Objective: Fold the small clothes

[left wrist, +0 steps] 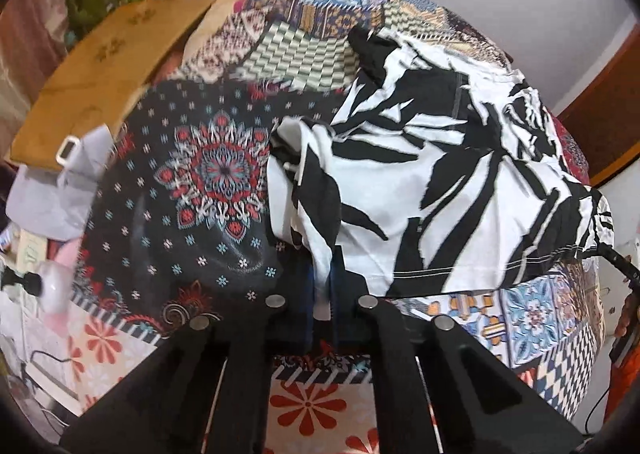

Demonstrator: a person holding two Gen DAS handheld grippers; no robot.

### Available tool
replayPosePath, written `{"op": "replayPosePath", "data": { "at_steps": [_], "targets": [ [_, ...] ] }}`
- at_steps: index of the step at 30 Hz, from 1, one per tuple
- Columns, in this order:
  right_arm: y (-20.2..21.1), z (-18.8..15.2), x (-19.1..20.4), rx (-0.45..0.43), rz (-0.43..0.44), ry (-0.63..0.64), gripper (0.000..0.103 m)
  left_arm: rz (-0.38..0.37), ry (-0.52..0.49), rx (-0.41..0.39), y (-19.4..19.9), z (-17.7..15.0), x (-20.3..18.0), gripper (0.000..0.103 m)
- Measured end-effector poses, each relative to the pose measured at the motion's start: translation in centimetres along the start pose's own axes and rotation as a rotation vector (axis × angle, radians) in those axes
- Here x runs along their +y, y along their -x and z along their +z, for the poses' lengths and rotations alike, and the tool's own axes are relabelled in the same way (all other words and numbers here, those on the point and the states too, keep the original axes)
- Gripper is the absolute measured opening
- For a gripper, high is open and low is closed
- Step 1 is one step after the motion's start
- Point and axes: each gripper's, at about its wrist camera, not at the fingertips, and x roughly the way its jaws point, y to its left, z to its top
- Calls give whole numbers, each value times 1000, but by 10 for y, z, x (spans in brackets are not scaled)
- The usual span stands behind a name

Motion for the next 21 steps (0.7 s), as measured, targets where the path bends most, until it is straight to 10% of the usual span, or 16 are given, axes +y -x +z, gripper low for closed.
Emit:
{"op": "replayPosePath", "data": {
  "at_steps": [12,21],
  "targets": [
    [56,72,42,-249,21,137,3,-8,-20,-242,80,78,-19,5],
    [25,147,38,-299,-60,133,3,96,47,-254,46,160,-25,5]
  ]
}}
